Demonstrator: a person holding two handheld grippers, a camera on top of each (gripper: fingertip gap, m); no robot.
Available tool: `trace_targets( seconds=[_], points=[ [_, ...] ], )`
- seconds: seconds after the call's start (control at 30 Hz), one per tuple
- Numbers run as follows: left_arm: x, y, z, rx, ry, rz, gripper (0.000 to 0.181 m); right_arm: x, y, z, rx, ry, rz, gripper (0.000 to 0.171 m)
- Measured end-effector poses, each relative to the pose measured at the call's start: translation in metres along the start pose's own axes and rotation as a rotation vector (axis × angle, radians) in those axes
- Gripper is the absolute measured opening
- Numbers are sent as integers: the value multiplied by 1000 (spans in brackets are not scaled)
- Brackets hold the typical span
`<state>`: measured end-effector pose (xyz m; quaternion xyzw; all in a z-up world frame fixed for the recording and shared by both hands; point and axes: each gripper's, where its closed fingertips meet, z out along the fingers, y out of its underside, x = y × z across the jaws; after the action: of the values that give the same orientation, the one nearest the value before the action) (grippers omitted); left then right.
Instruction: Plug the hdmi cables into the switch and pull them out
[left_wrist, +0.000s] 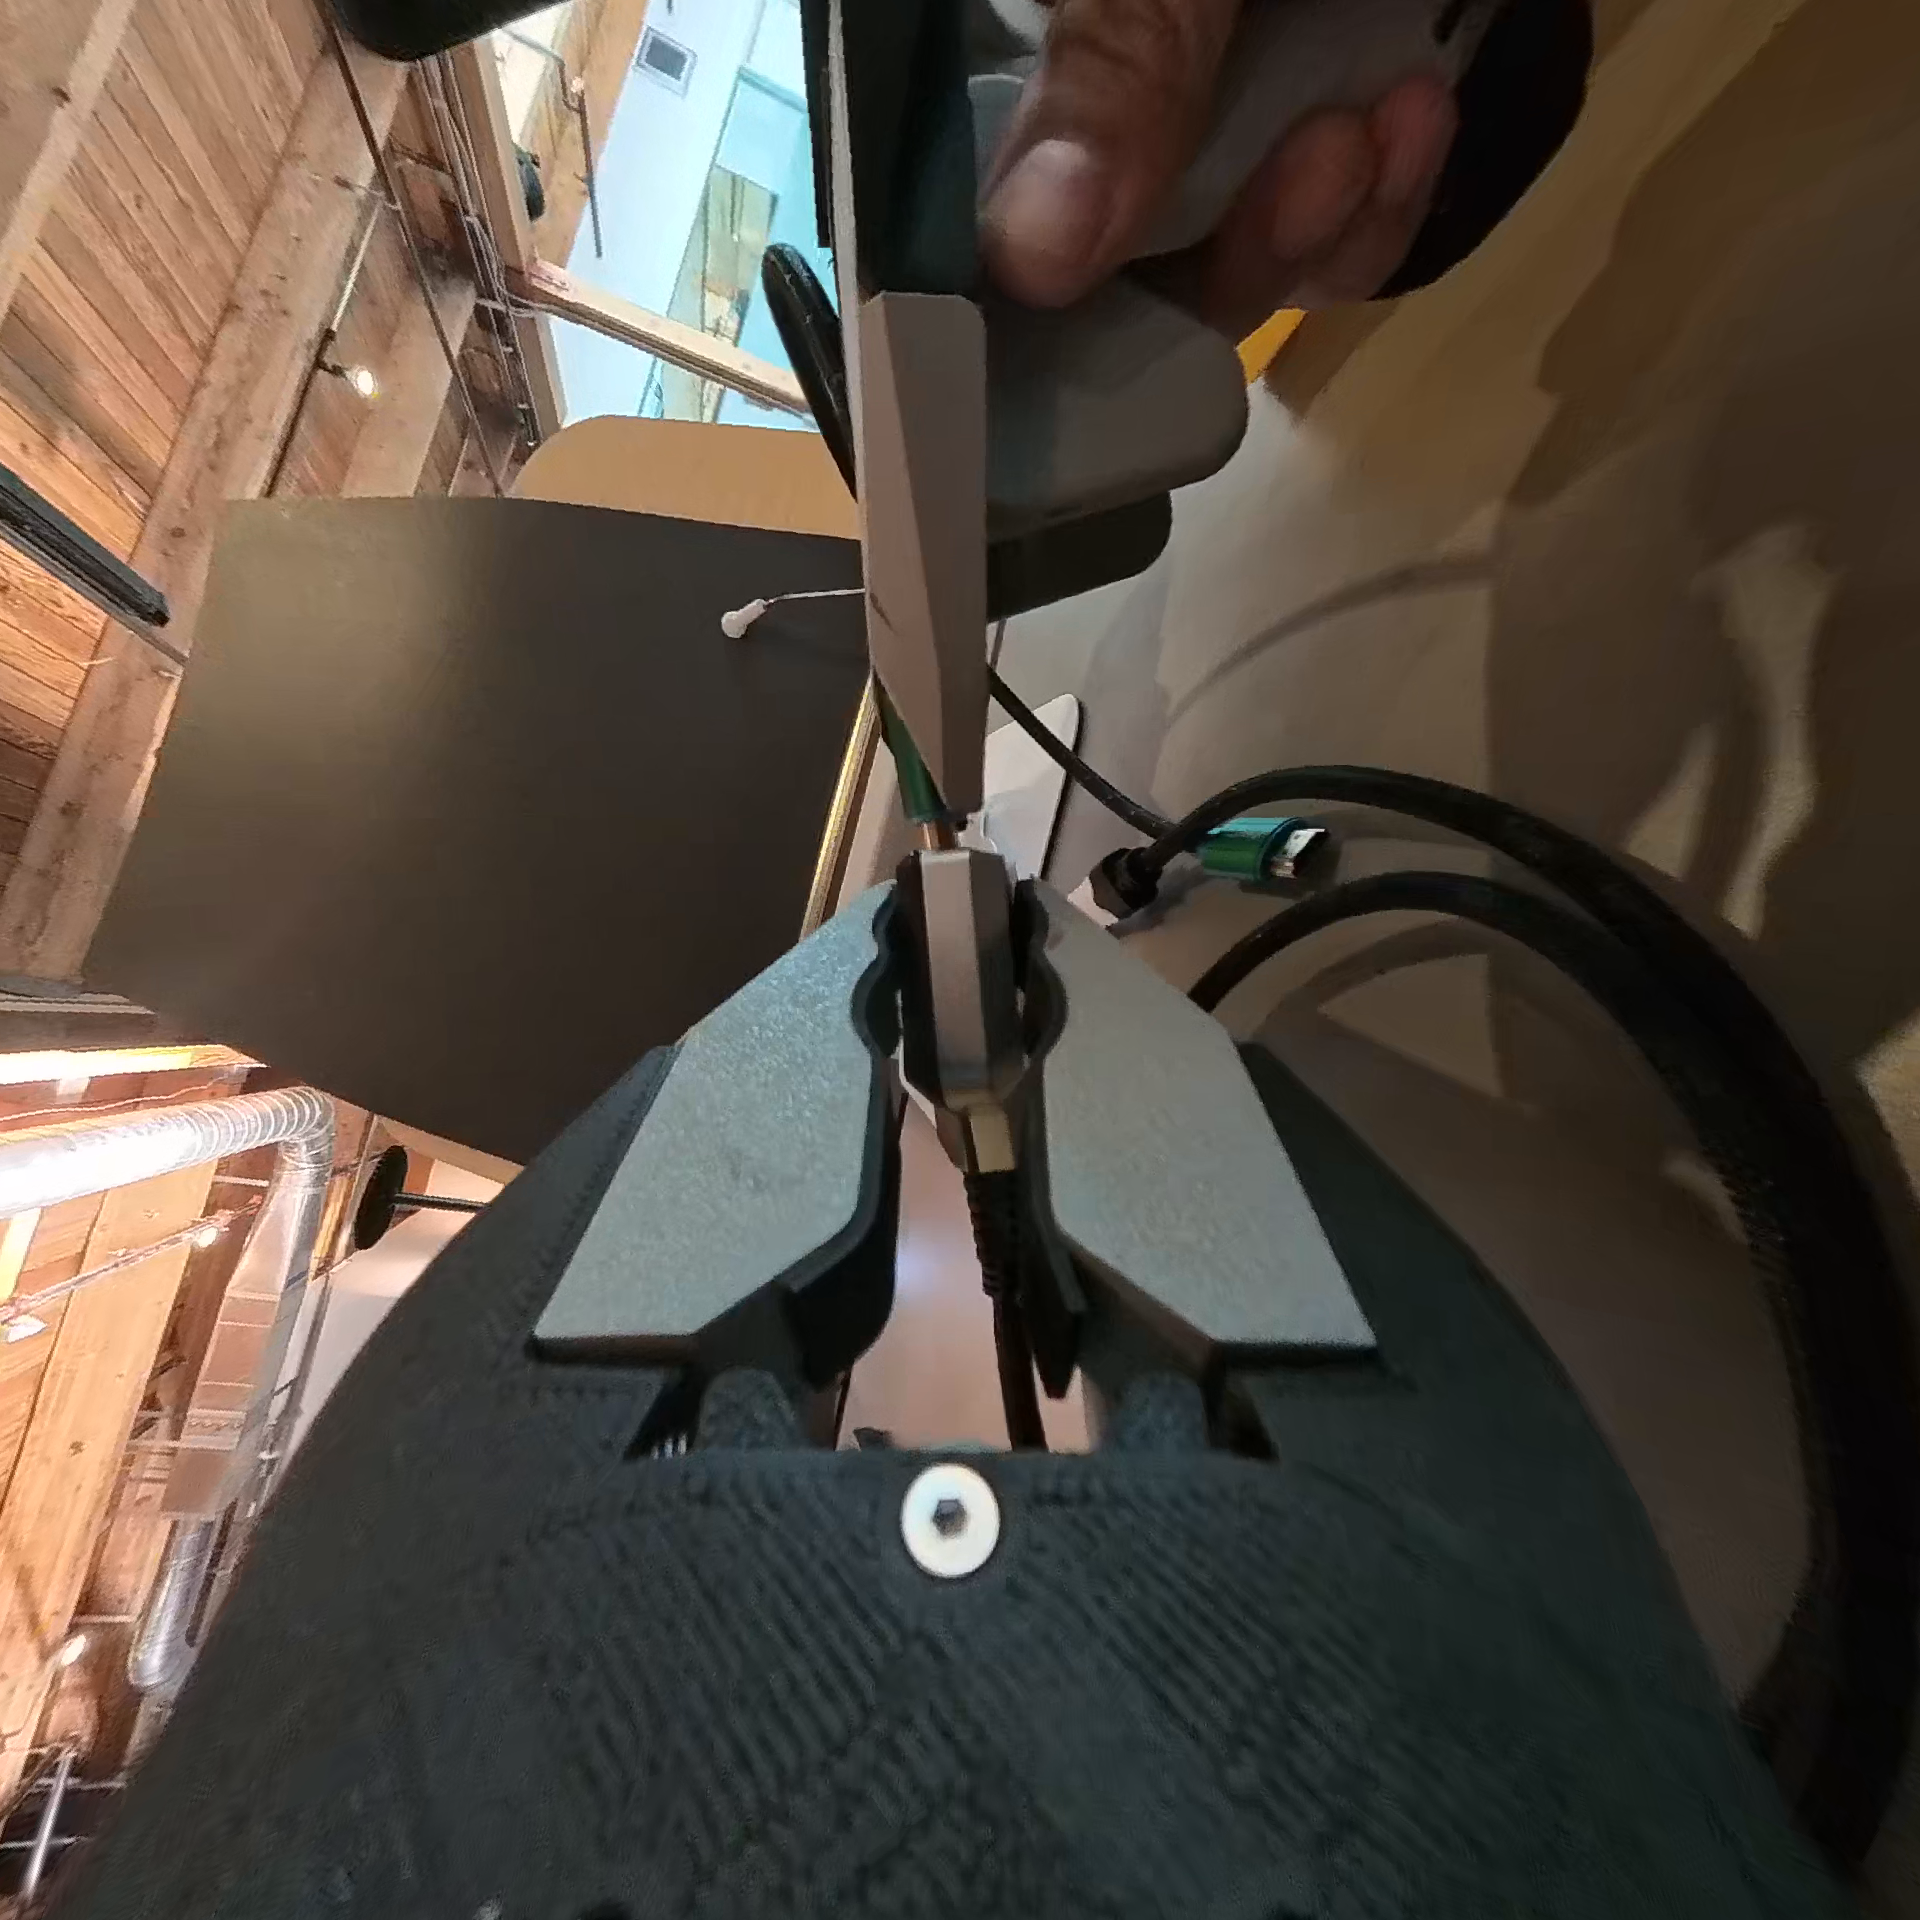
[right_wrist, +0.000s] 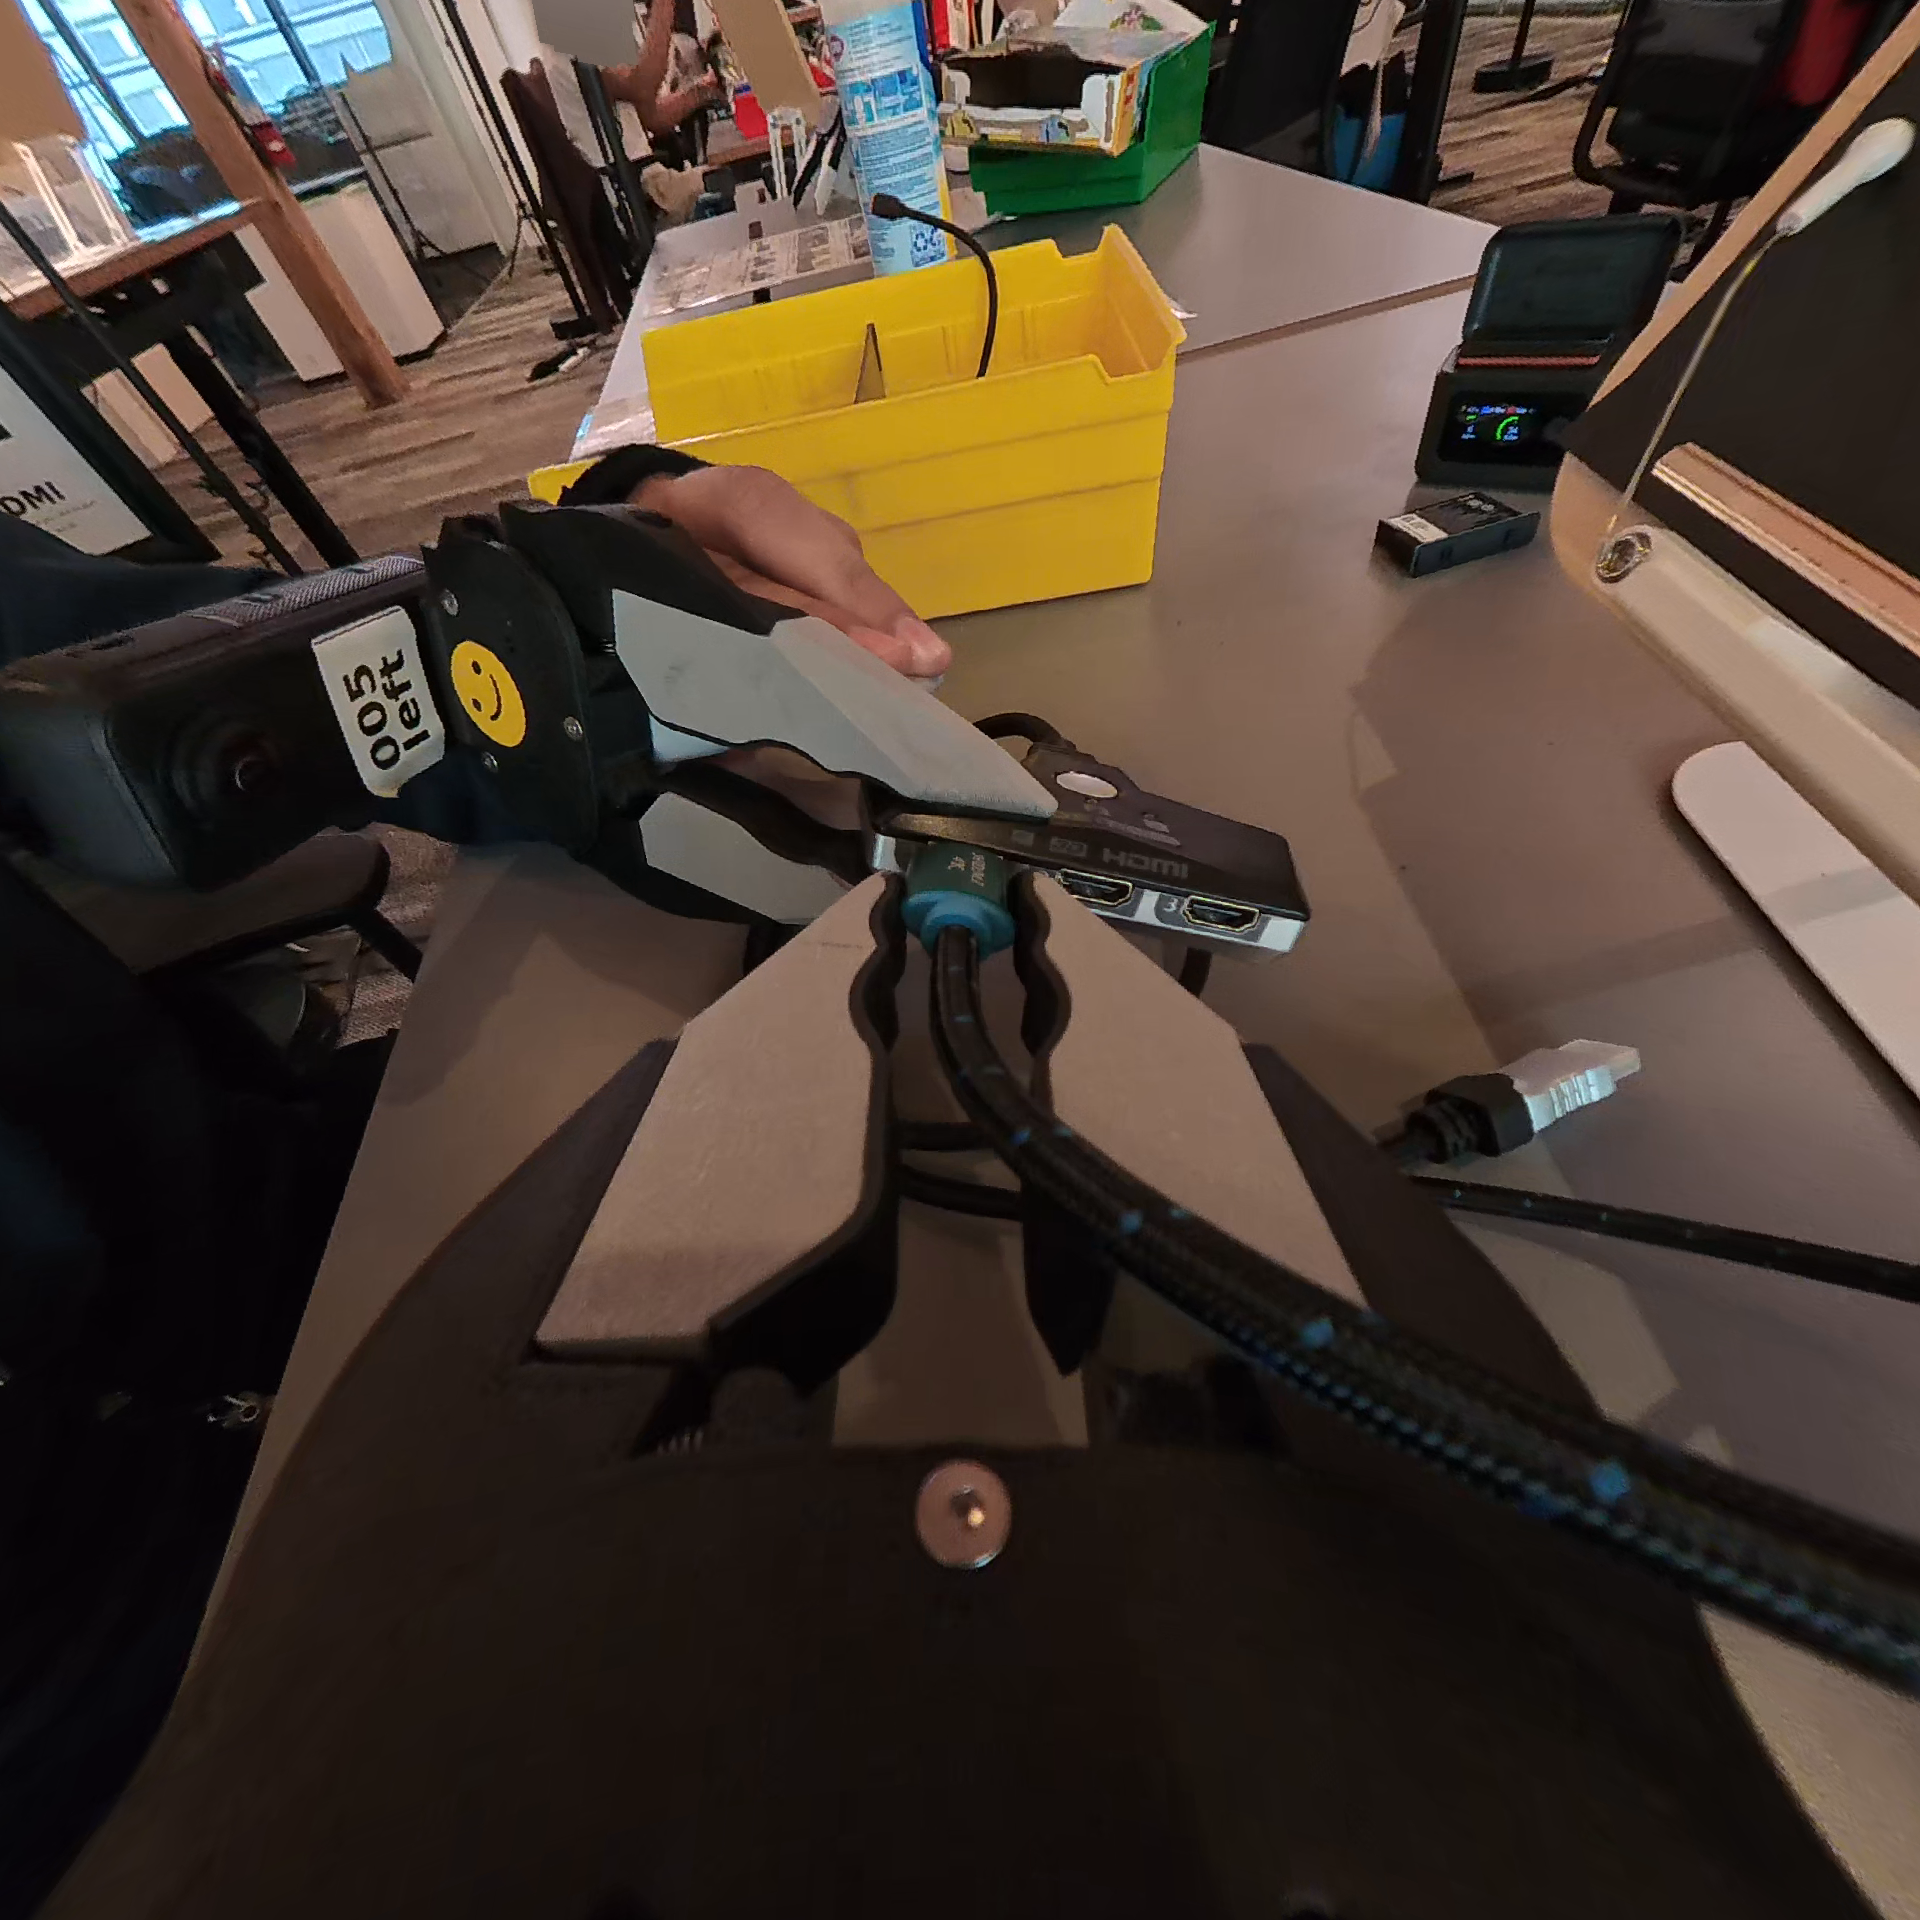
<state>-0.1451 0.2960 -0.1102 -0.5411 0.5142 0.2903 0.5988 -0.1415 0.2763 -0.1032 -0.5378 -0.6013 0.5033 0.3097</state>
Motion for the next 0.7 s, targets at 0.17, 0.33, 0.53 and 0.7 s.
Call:
trace_targets(
  seconds=[0.17,0.33,0.53,0.7],
  points=[
    [0,0,0,-9,-7,-11,17,0,1,1,-7,7,5,19],
    [1,3,1,-33,-5,-12,16,2,2,5,-24,40,-11,19],
    [1,4,0,-40,2,-22,16,2,2,7,-20,56,-34,19],
    [1,7,0,-77,13,-18,16,4,3,9,-58,110,-88,18]
  ],
)
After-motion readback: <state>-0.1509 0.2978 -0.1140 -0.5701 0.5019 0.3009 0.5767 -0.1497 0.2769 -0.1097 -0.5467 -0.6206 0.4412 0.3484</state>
